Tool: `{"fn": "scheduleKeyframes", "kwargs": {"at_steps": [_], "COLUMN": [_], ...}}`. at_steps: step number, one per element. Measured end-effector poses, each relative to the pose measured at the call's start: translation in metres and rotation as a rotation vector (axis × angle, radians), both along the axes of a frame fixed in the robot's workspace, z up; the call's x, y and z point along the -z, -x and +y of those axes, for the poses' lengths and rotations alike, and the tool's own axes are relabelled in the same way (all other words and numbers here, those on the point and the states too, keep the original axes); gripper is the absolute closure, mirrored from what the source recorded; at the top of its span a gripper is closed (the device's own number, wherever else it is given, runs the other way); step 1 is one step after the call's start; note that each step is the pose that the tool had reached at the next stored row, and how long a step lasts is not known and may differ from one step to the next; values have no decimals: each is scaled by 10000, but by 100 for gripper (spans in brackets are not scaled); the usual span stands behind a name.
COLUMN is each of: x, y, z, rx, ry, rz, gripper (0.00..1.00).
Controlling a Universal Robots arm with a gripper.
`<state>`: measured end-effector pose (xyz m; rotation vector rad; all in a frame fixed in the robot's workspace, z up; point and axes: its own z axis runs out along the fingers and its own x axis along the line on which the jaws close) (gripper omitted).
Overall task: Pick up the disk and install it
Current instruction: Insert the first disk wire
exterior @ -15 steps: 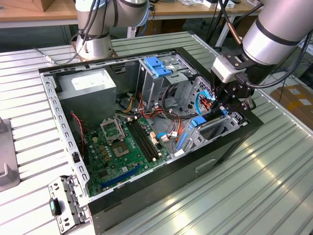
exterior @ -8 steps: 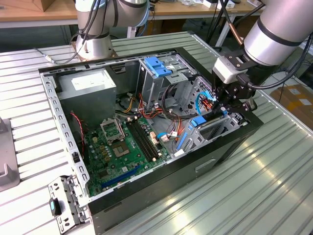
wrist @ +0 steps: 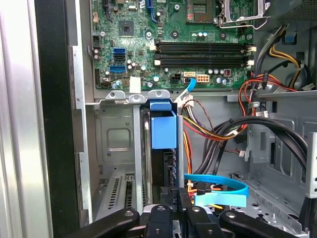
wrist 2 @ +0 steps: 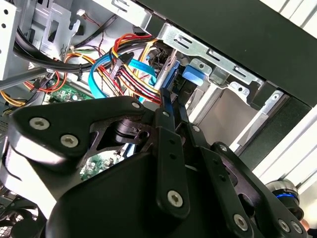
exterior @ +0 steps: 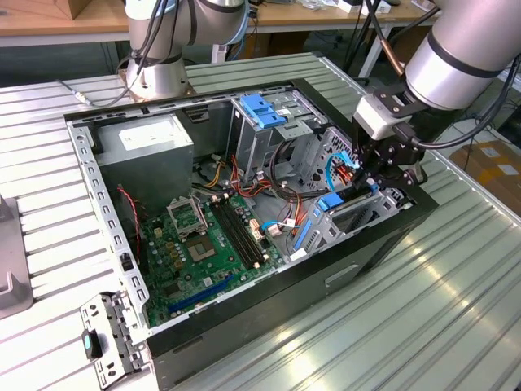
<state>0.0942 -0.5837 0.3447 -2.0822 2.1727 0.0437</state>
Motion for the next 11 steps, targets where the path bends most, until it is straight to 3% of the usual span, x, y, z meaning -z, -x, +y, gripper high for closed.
{"fn": "scheduleKeyframes", "kwargs": {"at_steps": [11], "x": [30], "y": [-6], "z": [-4], "rx": [0], "ry": [-1], "rz": [18], "gripper": [83]}}
